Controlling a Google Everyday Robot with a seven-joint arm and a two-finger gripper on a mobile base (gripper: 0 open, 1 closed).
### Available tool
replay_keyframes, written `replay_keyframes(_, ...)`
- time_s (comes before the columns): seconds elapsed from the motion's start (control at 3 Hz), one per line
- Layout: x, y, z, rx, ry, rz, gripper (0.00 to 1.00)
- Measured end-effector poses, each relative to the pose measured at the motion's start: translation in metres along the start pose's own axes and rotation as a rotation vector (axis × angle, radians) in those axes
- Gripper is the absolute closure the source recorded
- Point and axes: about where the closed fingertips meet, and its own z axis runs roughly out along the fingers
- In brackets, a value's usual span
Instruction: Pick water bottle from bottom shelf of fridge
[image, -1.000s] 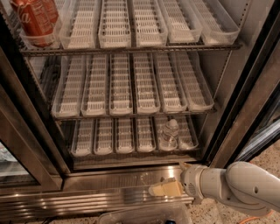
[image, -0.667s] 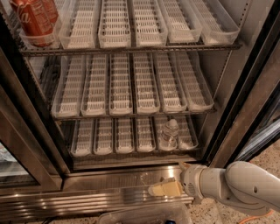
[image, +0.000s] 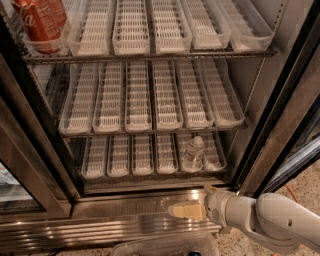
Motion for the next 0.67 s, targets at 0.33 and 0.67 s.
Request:
replay_keyframes(0.33,-0.016,-0.015,0.006,0.063,-0.093,-0.014,0.00)
replay_keyframes(0.67,-0.035,-0.033,0.008,0.140,-0.189,-0.044,0.00)
